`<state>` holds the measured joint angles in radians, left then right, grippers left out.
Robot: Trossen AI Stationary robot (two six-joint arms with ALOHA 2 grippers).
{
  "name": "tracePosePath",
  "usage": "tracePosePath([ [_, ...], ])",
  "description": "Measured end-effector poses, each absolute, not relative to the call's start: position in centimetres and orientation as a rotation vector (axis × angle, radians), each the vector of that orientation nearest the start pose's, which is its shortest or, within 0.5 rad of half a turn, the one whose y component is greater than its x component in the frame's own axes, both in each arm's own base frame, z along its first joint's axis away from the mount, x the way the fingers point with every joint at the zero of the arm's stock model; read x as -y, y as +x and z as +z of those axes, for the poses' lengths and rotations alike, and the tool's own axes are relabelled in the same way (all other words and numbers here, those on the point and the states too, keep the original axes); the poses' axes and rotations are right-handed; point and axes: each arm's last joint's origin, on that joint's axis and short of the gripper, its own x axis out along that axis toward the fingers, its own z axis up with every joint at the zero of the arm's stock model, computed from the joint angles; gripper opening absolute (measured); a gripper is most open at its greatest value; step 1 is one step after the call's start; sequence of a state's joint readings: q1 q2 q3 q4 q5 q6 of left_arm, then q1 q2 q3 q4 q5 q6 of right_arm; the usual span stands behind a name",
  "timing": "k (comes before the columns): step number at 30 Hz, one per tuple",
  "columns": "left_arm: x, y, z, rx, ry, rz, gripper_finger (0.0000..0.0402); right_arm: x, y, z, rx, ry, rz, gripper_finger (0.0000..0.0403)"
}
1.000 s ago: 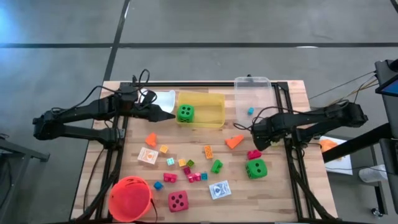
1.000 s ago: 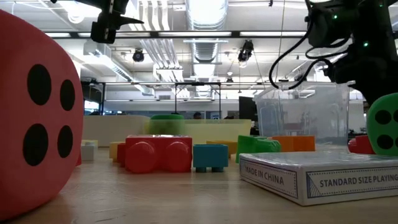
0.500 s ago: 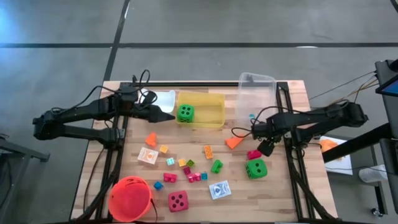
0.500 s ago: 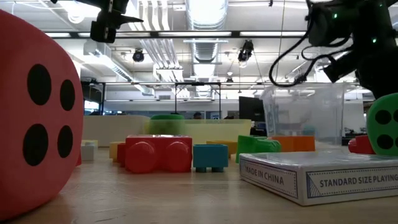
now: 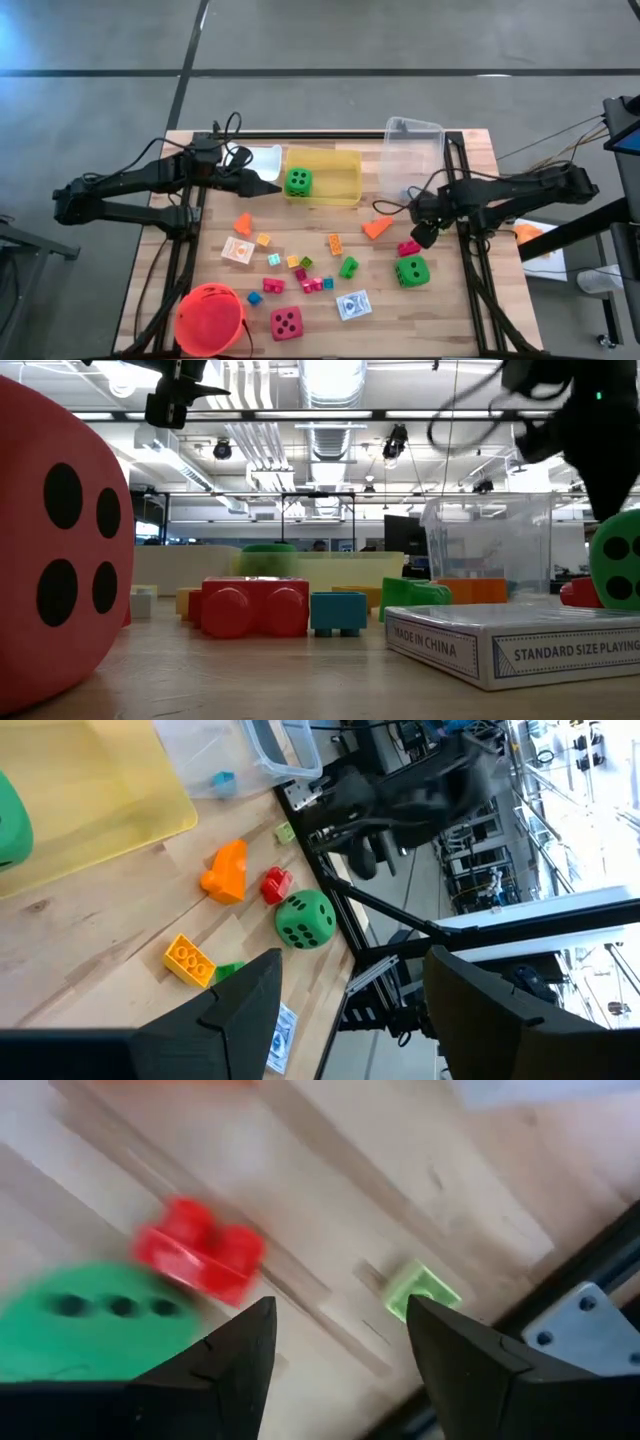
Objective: Pick & Place Toys
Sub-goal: Adjust the transparent bin
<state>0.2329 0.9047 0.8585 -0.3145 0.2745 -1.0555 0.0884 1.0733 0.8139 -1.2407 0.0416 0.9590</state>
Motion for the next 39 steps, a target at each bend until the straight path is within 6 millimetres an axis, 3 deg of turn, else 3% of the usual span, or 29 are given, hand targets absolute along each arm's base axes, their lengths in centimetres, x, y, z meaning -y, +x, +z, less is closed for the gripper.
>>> tracePosePath([
  [3,-3.7,19.0,32.6,-0.34,-1.135,0.148,0.0232,-1.3,14.5,25.8,-1.273,0.733,-0.708,0.0221],
  [7,-3.7,19.0,32.6,-0.34,-1.135,0.148,0.0232,-1.1,12.8,27.9,-1.271,0.818,-0.859,0.02],
  [11,-3.7,19.0,32.6,-0.34,-1.135,0.148,0.0232,-0.7,12.5,29.0,-1.196,0.804,-1.025,0.0126],
  [15,-3.7,19.0,32.6,-0.34,-1.134,0.148,0.0232,0.1,13.2,28.9,-1.181,0.784,-1.094,0.0028],
  [16,-3.7,19.0,32.6,-0.34,-1.134,0.148,0.0232,0.4,13.3,28.7,-1.186,0.779,-1.116,0.0021],
  [27,-3.7,19.0,32.6,-0.339,-1.135,0.148,0.0232,2.4,13.7,27.0,-1.185,0.732,-1.27,0.0008],
  [39,-3.7,19.0,32.6,-0.343,-1.138,0.141,0.0232,4.4,16.3,26.2,-1.035,0.752,-1.141,0.0008],
])
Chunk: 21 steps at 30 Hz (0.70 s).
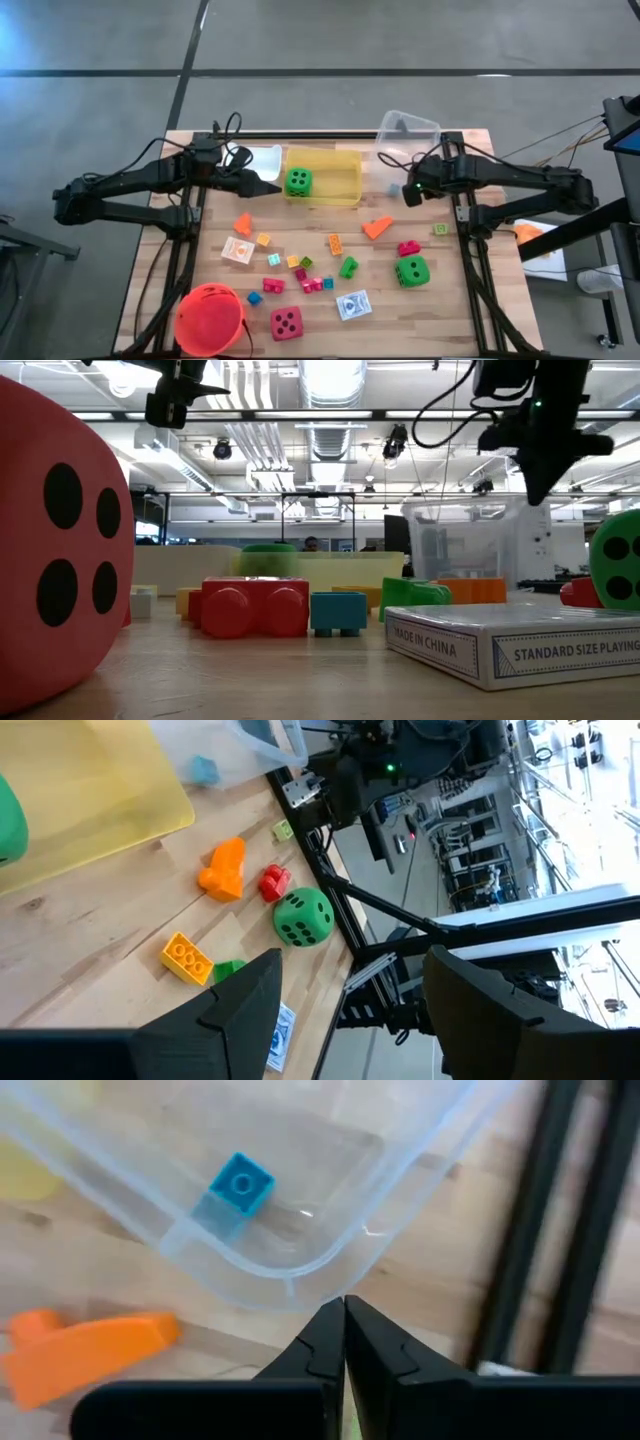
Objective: Pick & Place Toys
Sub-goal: Adjust the transparent bin, then put the light green game piece into the transparent bin
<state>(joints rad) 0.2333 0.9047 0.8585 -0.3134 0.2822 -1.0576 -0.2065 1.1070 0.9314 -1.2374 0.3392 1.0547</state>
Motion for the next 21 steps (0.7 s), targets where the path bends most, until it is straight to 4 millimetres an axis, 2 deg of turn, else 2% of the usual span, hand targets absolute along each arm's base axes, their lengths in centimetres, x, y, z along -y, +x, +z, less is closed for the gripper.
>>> tracePosePath([
  [11,-3.7,19.0,32.6,-0.343,-1.135,0.14,0.0232,4.5,17.6,26.6,-0.958,0.73,-0.984,0.0008],
  [21,-3.7,19.0,32.6,-0.345,-1.124,0.139,0.0232,2.8,17.3,26.8,-1.136,0.743,-0.609,0.0008],
])
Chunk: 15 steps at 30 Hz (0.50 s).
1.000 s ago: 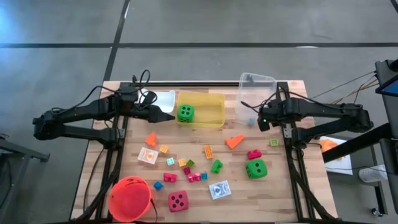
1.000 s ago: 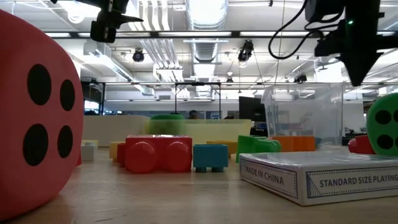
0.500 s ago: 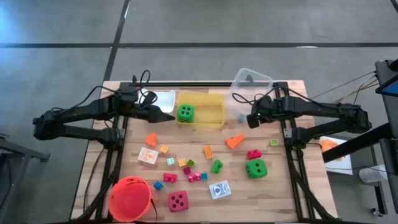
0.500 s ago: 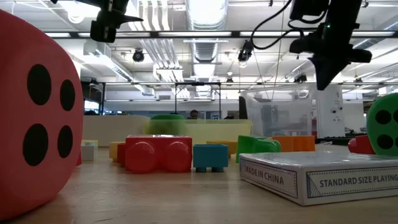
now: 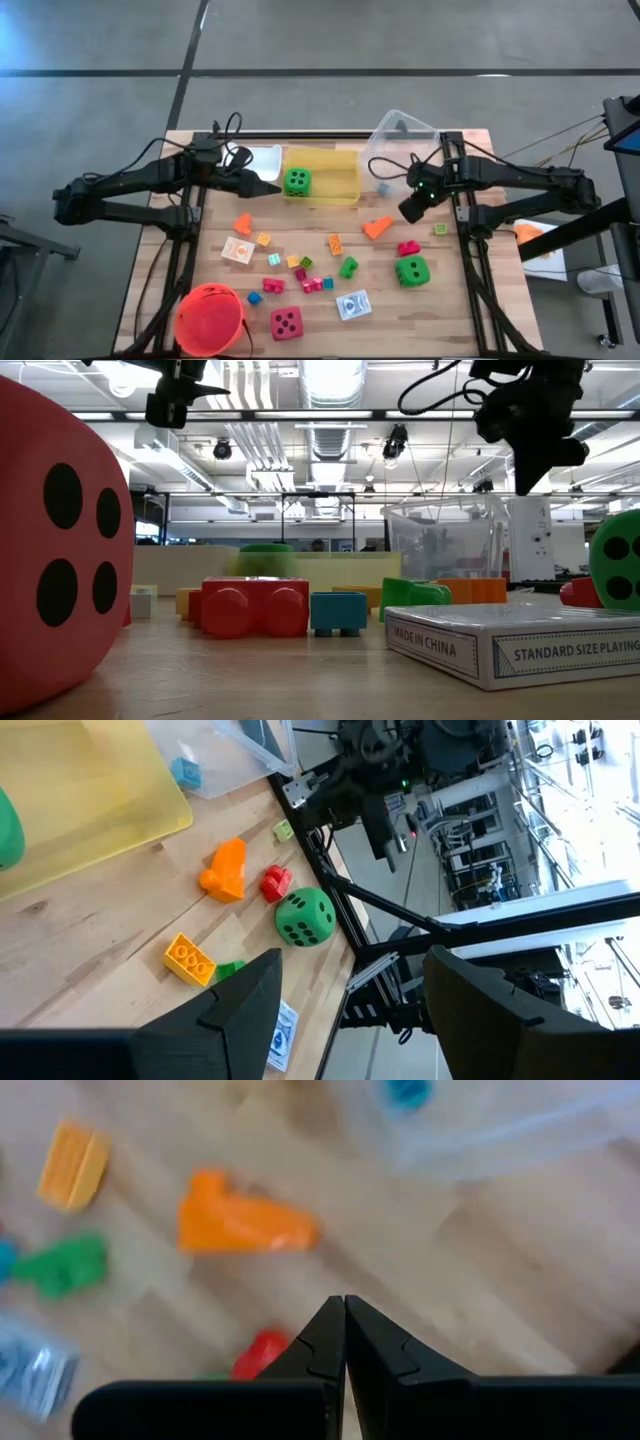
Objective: Pick & Place Toys
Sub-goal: Put the light green game piece into the transparent bin
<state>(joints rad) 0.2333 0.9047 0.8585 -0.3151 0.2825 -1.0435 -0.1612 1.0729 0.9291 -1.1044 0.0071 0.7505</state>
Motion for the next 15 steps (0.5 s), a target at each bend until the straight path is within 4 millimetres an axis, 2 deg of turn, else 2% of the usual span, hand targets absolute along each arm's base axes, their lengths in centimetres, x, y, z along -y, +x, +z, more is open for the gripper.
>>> tracePosePath([
  [11,-3.7,19.0,32.6,-0.347,-1.102,0.135,0.0232,-1.8,16.4,26.4,-1.356,0.567,-0.366,0.001],
  [15,-3.7,19.0,32.6,-0.347,-1.098,0.135,0.0232,-2.9,16.4,26.3,-1.371,0.564,-0.275,0.0048],
])
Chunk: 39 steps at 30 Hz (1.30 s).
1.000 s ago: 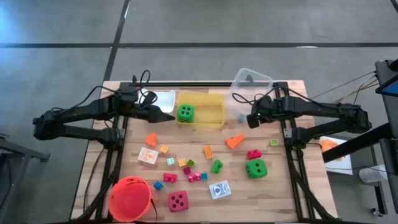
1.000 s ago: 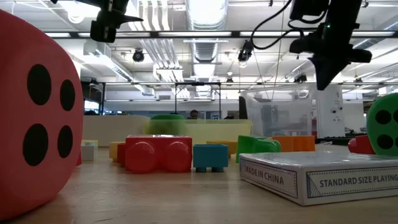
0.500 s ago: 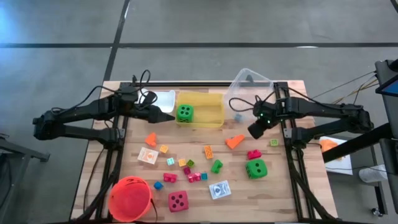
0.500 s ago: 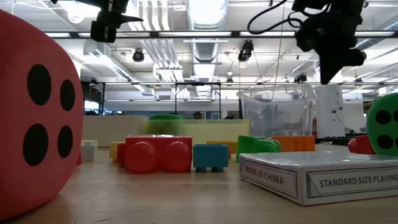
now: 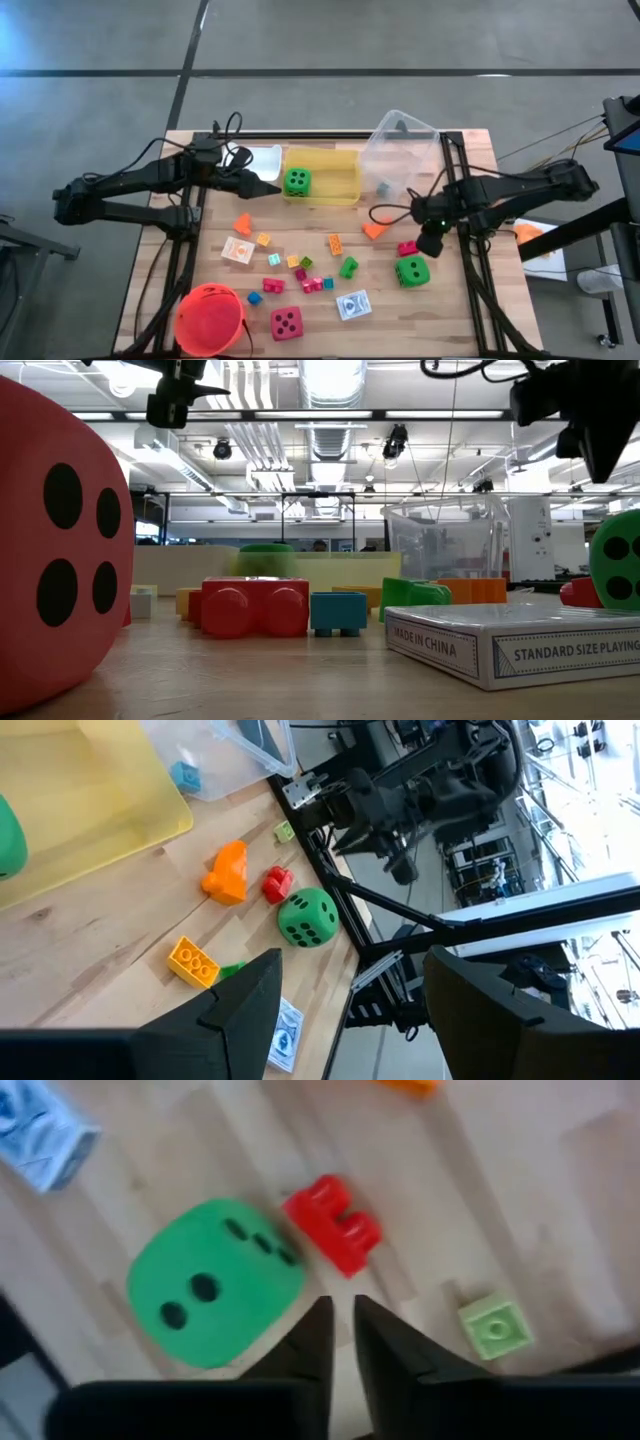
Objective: Pick & Place Toys
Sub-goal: Put the light green game piece into the transparent bin
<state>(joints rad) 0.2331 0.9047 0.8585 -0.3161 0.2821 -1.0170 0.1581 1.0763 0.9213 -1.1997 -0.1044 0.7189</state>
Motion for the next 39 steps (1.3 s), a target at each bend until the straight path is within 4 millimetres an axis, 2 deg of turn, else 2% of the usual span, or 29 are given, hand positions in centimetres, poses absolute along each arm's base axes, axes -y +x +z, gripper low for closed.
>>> tracePosePath([
  [8,-3.7,19.0,32.6,-0.348,-1.072,0.131,0.0232,-3.5,16.2,24.8,-1.406,0.46,-0.191,0.0205],
  [11,-3.7,19.0,32.6,-0.348,-1.072,0.131,0.0232,-3.5,15.8,23.8,-1.442,0.429,-0.186,0.0246],
  [14,-3.7,19.0,32.6,-0.351,-1.073,0.132,0.0232,-3.3,15.5,22.7,-1.468,0.432,-0.24,0.027],
  [22,-3.7,18.9,32.3,-0.373,-1.082,0.145,0.0232,-2.9,14.4,20.3,-1.502,0.483,-0.463,0.0281],
  [27,-3.7,18.9,32.3,-0.374,-1.108,0.151,0.0232,-2.6,14.0,18.9,-1.461,0.593,-0.629,0.0281],
  [33,-3.7,18.9,32.3,-0.372,-1.133,0.156,0.0232,-2.4,14.4,18.3,-1.41,0.631,-0.738,0.0281],
  [39,-3.7,18.9,32.3,-0.372,-1.134,0.155,0.0232,-2.5,14.9,17.1,-1.523,0.57,-0.692,0.0281],
])
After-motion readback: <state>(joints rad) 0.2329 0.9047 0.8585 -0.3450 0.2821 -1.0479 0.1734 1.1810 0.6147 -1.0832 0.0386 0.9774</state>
